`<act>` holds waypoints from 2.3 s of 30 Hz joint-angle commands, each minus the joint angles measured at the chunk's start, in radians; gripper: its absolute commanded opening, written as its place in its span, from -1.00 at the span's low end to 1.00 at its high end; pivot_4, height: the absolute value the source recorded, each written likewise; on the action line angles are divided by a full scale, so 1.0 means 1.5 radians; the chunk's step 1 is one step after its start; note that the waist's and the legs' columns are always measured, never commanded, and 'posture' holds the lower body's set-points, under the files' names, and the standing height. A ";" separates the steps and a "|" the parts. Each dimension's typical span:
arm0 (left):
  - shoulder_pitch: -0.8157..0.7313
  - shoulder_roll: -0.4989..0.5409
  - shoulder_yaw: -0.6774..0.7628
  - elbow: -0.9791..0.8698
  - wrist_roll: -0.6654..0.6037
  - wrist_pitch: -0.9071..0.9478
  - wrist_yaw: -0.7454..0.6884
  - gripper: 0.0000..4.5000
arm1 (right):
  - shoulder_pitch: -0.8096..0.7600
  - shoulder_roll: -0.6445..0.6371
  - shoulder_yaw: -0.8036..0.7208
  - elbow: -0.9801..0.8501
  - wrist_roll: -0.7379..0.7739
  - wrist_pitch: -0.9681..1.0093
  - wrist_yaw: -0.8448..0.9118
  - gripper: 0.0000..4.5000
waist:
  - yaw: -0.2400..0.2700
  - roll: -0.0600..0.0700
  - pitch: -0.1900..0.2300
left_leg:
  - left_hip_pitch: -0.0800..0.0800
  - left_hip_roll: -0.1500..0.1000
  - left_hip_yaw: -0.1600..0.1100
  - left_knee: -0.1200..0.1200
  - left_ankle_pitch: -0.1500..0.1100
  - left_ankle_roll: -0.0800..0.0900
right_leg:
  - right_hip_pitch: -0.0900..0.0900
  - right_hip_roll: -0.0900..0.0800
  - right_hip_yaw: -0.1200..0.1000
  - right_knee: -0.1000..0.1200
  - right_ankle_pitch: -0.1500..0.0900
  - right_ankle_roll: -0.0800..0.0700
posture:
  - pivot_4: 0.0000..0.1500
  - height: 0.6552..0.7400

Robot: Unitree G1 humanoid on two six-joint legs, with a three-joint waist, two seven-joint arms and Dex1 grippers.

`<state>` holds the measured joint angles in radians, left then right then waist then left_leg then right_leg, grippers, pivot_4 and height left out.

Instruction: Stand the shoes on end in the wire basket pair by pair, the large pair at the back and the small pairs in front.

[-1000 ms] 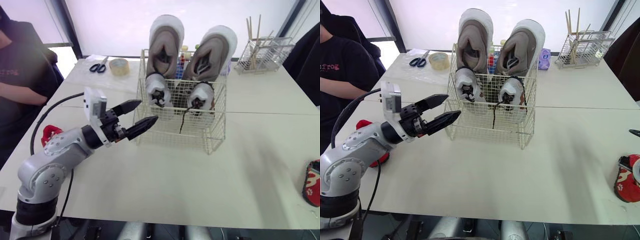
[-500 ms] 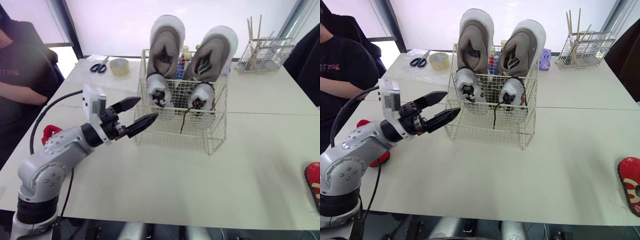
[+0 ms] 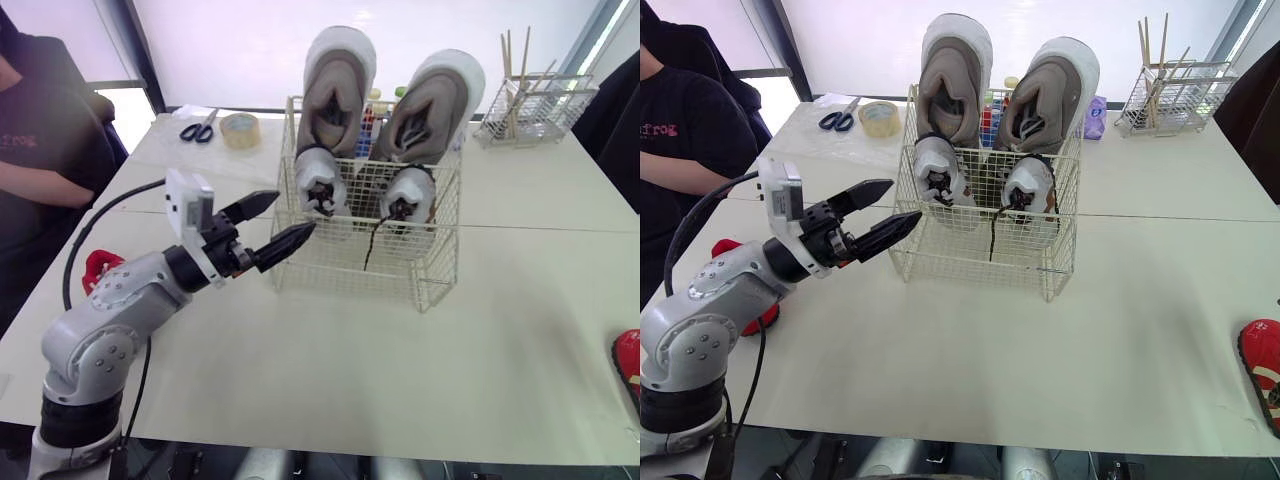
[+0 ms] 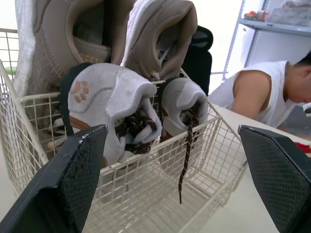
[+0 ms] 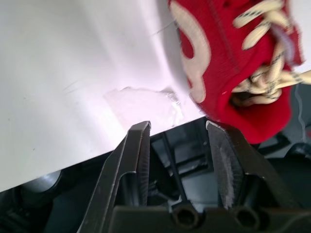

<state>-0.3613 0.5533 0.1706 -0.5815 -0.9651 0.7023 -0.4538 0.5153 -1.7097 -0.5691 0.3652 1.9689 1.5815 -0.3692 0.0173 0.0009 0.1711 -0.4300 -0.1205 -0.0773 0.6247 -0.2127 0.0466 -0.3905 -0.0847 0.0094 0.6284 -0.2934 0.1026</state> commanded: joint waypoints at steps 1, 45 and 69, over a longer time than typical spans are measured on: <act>-0.012 0.004 0.006 -0.004 0.008 -0.014 -0.005 1.00 | -0.030 -0.017 0.039 0.020 0.002 -0.001 0.010 0.00 | -0.001 0.000 0.000 | 0.000 0.000 0.000 0.000 0.000 0.000 | 0.000 0.000 0.000 0.000 0.000 0.000 | 1.00 1.00; -0.075 -0.018 -0.036 0.055 0.055 -0.038 -0.058 1.00 | -0.491 -0.107 0.257 -0.245 -0.395 -0.059 0.407 -0.88 | -0.001 0.006 0.001 | -0.002 -0.001 0.000 -0.002 0.000 -0.001 | -0.004 -0.001 0.000 0.001 0.000 0.001 | 1.00 1.00; -0.077 -0.053 -0.038 0.035 0.060 -0.019 -0.014 1.00 | -0.368 -0.238 0.460 0.067 -1.110 -0.632 1.215 0.97 | -0.003 0.012 0.002 | -0.009 -0.002 0.001 0.003 0.002 -0.006 | -0.014 -0.002 0.002 0.009 0.003 0.005 | 1.00 1.00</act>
<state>-0.4654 0.4817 0.1107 -0.4950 -0.8559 0.6724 -0.4851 -0.0356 -2.0578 0.1674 0.4117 0.3241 0.6063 1.3997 0.0135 0.0194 0.1739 -0.4430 -0.1240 -0.0756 0.6293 -0.2102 0.0381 -0.4117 -0.0884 0.0125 0.6444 -0.2883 0.1107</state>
